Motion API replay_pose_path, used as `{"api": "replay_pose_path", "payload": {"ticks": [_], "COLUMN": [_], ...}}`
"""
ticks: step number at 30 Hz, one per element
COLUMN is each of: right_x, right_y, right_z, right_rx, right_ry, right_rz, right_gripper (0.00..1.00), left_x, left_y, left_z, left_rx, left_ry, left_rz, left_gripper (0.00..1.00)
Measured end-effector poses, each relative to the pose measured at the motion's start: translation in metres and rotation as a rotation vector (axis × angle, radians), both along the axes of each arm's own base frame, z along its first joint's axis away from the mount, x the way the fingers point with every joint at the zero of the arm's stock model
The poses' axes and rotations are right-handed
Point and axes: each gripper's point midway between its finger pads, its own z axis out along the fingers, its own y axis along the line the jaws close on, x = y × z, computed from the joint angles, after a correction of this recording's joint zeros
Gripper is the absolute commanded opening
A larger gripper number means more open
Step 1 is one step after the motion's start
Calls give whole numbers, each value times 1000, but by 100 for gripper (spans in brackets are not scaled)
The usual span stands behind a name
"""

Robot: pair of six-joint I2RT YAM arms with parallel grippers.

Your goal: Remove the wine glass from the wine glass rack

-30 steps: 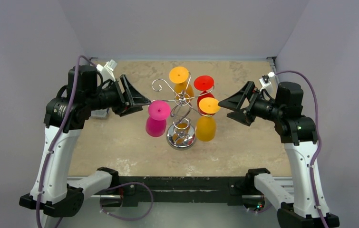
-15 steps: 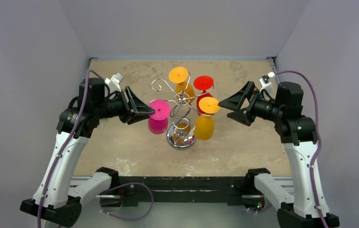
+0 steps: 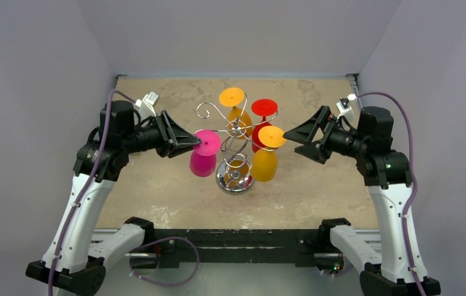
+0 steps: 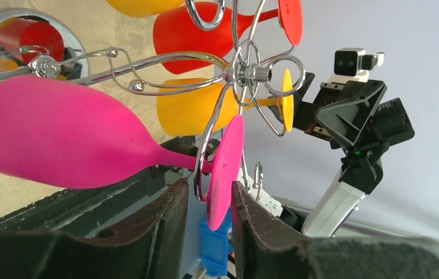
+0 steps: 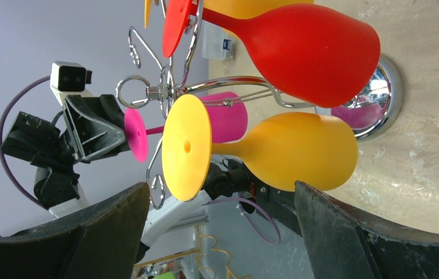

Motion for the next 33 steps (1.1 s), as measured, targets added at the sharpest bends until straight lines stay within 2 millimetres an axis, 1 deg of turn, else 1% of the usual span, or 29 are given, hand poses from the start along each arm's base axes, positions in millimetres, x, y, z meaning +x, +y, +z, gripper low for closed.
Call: {"api": "replay_pose_path", "payload": {"ticks": [10,23,26,31,33], "right_x": [0,-1,-1,-2,-2], "right_y": [0,0,0,0,0], "right_z": [-11,-13,-13,-15,-15], "right_rx": [-3,-4,-4,-4,-4], "right_ry": [32,40,40,46,46], "right_rz": [0,-1,-1,-1,-1], "right_gripper": [93,93,93,93,93], "left_x": [-6,-13,-14,-15,-15], "left_y": [-1,1,0,0,0], "left_z": [4,6,6,7,8], "left_rx": [-23,-24,-25,-32,-35], "left_ry": [11,11,11,14,14], "left_rz": [-10,-11,-13,-18,-20], "left_gripper": [27,20,15,1,0]}}
